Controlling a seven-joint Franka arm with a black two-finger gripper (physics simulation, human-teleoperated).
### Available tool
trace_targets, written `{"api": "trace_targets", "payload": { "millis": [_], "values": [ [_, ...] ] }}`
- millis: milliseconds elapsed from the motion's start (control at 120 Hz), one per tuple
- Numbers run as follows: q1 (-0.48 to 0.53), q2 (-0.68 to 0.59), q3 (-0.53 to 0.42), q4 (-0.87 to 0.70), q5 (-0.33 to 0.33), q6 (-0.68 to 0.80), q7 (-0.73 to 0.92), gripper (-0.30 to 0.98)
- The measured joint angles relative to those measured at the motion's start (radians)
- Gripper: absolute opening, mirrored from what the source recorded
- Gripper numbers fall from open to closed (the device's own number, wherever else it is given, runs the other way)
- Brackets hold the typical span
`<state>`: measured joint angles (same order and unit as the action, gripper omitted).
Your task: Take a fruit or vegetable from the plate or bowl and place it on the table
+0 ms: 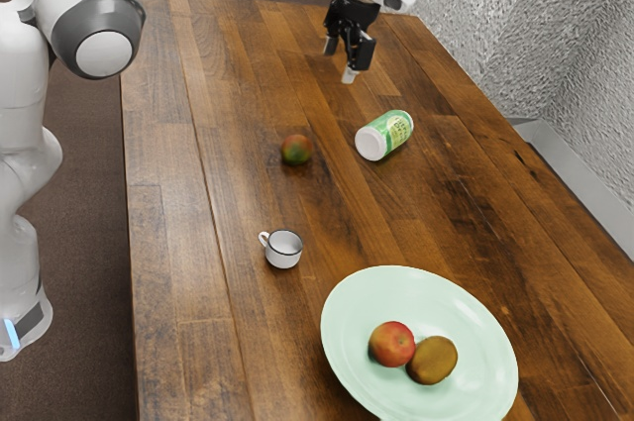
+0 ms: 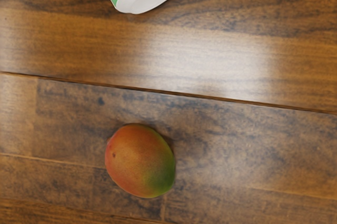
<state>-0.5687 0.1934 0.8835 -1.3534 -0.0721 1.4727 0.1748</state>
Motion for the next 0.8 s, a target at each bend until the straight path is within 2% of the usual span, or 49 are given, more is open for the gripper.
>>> {"api": "trace_targets", "payload": {
  "millis": [150,300,342,383,450,517,592,625,658,742,800],
  "values": [
    [0.005,0.000,0.000,-0.001,-0.006,0.009,0.011,0.68],
    [0.115,0.001,-0.001,0.020,-0.105,-0.011,0.007,0.69],
    [0.103,-0.035,-0.003,0.104,-0.118,-0.034,0.001,0.69],
    [0.026,-0.101,-0.012,0.163,-0.119,-0.058,-0.005,0.69],
    [-0.157,-0.136,-0.022,0.196,-0.087,-0.075,-0.028,0.69],
    [-0.307,-0.114,-0.039,0.173,-0.071,-0.061,-0.054,0.68],
    [-0.472,-0.187,-0.042,-0.027,-0.046,0.030,-0.088,0.68],
    [-0.532,-0.245,-0.056,-0.134,-0.001,0.083,-0.109,0.68],
    [-0.554,-0.299,-0.091,-0.232,0.055,0.135,-0.133,0.68],
    [-0.530,-0.438,-0.171,-0.479,0.161,0.268,-0.194,0.68],
    [-0.522,-0.485,-0.231,-0.573,0.232,0.341,-0.243,0.69]
  ]
}}
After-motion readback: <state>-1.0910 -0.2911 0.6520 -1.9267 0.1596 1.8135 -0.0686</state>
